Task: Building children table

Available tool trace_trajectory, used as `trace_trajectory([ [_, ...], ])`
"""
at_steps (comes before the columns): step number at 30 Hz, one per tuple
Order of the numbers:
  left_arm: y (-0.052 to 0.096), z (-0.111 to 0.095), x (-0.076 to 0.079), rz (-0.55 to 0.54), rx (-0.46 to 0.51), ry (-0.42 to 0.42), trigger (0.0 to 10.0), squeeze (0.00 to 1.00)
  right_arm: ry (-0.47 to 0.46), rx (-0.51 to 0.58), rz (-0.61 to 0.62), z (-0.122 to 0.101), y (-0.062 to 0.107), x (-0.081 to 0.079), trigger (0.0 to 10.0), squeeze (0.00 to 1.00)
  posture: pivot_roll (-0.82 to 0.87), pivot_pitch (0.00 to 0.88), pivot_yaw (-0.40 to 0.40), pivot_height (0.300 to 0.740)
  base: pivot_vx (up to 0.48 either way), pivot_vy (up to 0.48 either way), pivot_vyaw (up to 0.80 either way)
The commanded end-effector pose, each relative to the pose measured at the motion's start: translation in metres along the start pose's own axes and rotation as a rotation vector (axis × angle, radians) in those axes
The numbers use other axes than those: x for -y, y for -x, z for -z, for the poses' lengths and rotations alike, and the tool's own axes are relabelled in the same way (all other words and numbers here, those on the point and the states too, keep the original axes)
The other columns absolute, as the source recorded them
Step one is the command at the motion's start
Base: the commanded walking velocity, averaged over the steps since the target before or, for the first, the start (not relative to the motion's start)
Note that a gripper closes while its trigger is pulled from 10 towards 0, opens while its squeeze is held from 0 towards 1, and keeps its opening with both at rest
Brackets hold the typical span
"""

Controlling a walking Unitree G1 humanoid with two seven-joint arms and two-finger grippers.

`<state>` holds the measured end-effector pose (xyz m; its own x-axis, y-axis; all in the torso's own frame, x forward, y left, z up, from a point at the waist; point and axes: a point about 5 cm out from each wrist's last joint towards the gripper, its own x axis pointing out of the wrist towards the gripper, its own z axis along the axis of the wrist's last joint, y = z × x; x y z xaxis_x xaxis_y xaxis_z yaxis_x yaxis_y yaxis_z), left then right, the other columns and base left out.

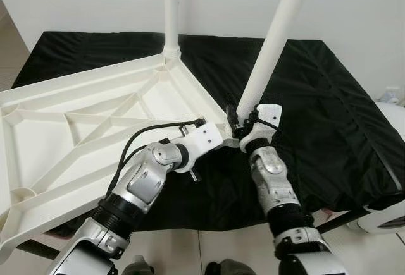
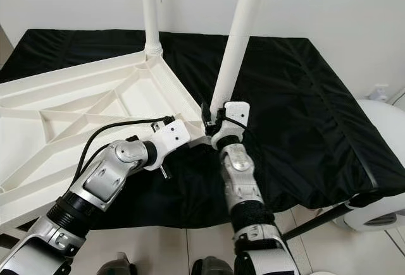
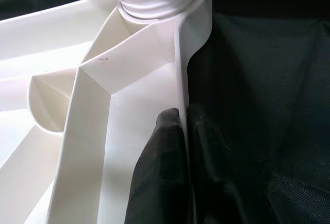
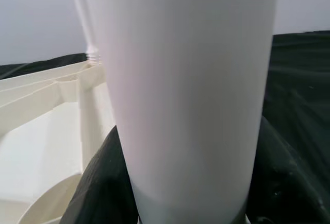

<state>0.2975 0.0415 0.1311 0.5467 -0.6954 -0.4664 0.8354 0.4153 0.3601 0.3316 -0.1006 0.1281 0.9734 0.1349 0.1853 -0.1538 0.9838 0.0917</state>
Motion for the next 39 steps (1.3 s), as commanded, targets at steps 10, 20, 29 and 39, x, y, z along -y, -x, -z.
trace_trajectory([
  [10, -0.001, -0.014, 0.007, 0.008, 0.063, -0.023, 10.0, 0.0, -0.037, -0.017, -0.013, 0.004, 0.009, -0.003, 10.0, 0.8, 0.01, 0.0, -0.076, 0.74, 0.0, 0.0, 0.0],
  [20, -0.001, -0.015, 0.005, -0.002, 0.065, -0.019, 10.0, 0.0, -0.03, -0.006, -0.045, 0.003, 0.014, 0.011, 10.0, 1.0, 0.01, 0.0, -0.077, 0.74, 0.0, 0.0, 0.0],
  [29, 0.001, -0.015, 0.003, -0.007, 0.064, -0.02, 10.0, 0.0, -0.017, -0.004, -0.184, -0.002, 0.018, 0.033, 10.0, 0.7, 0.01, 0.0, -0.073, 0.74, 0.0, 0.0, 0.0],
  [39, 0.0, -0.016, -0.001, -0.007, 0.067, -0.032, 10.0, 0.0, 0.039, -0.077, -0.531, -0.007, 0.017, 0.056, 10.0, 0.0, 0.0, 0.0, -0.061, 0.74, 0.0, 0.0, 0.0],
])
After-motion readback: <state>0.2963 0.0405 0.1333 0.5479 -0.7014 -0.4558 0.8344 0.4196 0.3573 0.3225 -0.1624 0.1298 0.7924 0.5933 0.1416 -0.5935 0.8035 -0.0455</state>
